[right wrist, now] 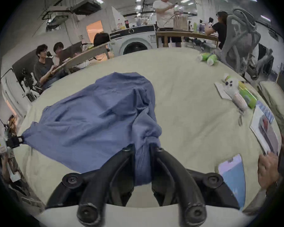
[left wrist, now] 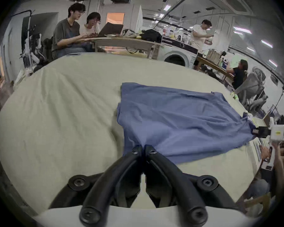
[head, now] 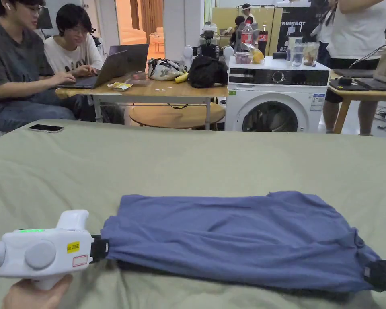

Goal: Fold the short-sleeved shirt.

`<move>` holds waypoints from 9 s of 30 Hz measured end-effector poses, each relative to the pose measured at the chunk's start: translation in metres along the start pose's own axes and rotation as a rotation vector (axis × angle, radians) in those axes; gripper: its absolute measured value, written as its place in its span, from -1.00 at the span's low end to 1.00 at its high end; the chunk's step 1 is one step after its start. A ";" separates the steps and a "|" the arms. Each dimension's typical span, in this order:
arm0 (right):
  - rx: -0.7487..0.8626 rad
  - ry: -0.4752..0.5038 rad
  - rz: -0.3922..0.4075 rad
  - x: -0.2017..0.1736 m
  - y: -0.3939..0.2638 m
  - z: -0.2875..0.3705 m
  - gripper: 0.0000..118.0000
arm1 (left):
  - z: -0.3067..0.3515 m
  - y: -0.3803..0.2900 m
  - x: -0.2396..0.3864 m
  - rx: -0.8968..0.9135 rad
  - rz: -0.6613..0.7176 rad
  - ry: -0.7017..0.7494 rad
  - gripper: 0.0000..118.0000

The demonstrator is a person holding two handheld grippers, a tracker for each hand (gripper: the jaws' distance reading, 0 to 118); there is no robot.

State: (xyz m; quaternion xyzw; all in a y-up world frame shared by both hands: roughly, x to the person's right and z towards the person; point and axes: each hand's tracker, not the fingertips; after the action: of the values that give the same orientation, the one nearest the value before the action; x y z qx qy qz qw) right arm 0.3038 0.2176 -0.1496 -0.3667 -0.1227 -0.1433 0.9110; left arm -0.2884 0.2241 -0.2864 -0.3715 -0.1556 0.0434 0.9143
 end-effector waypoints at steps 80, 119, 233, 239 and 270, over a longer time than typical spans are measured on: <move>-0.234 -0.049 0.103 0.023 0.117 -0.141 -0.07 | -0.182 0.091 0.032 -0.335 -0.075 0.112 -1.00; 0.034 -0.012 0.180 0.027 -0.102 0.112 -0.07 | 0.060 -0.085 -0.019 -0.001 0.053 -0.087 -0.24; 0.066 0.344 0.096 -0.070 -0.085 0.112 -1.00 | -0.036 -0.106 -0.020 -0.142 0.852 -0.681 0.16; 0.065 0.314 0.110 -0.065 -0.089 0.121 -1.00 | -0.060 -0.107 0.020 -0.191 0.695 -0.645 -0.83; 0.109 0.294 -0.011 -0.016 -0.087 0.136 -1.00 | -0.046 -0.041 0.228 -0.169 0.136 -0.735 -0.51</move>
State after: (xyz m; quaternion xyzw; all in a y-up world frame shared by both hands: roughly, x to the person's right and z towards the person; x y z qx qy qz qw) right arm 0.2423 0.2559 -0.0049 -0.2911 0.0026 -0.1934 0.9369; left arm -0.0593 0.2084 -0.2315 -0.4146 -0.4509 0.2214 0.7588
